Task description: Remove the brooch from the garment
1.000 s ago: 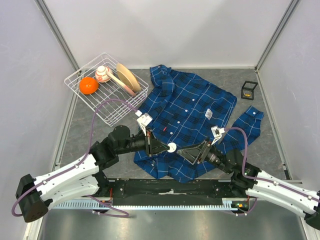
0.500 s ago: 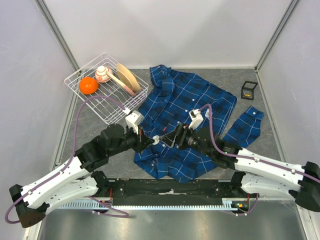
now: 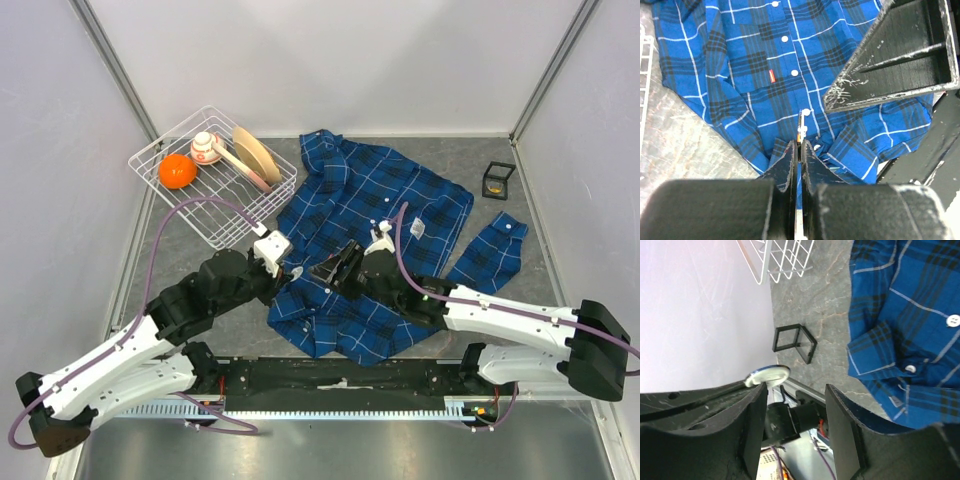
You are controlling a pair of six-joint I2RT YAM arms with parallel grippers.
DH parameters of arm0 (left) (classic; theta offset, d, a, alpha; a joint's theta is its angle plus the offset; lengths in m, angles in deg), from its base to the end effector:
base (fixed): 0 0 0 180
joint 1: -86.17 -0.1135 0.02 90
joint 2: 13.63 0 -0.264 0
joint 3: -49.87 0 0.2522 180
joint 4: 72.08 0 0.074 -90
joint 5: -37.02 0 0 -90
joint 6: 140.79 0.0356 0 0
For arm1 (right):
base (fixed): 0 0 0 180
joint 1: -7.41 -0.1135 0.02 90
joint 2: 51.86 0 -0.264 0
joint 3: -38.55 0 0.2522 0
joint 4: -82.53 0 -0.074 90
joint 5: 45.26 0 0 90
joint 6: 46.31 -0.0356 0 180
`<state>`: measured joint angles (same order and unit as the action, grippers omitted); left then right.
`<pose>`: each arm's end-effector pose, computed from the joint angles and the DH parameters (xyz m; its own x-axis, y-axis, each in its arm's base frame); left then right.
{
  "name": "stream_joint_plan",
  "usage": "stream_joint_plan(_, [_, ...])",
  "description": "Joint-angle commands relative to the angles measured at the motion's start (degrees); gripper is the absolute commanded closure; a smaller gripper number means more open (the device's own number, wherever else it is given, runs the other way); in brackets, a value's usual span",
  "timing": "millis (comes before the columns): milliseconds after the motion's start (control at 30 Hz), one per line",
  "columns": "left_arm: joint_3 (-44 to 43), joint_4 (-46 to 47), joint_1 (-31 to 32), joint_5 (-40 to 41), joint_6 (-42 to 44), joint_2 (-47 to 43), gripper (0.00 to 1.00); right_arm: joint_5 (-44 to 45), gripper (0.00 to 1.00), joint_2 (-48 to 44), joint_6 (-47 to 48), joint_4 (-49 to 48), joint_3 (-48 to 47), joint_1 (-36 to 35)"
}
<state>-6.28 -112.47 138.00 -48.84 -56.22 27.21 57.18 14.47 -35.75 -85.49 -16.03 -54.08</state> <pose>0.1026 -0.1263 0.3063 -0.3312 0.2686 -0.9045 0.7156 0.6963 -0.0552 0.1311 0.2252 0.2602 -0.7862 0.5638 -0.2530 0.0488 0.4648 0.8841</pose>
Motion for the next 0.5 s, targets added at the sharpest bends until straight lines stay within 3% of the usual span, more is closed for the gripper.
stream_joint_plan(0, [0.38, 3.08, 0.20, -0.71, 8.94, -1.03, 0.98, 6.88, 0.47, 1.26, -6.42, 3.62, -6.73, -1.78])
stream_joint_plan(167, [2.04, 4.22, 0.55, -2.47, 12.29, -1.81, 0.98, 7.95, 0.57, 3.45, -9.94, 3.63, -7.87, -1.96])
stream_joint_plan(467, [3.37, 6.24, 0.55, -3.00, 14.13, -2.61, 0.98, 6.98, 0.60, 7.68, -11.35, 3.45, -10.95, -2.93])
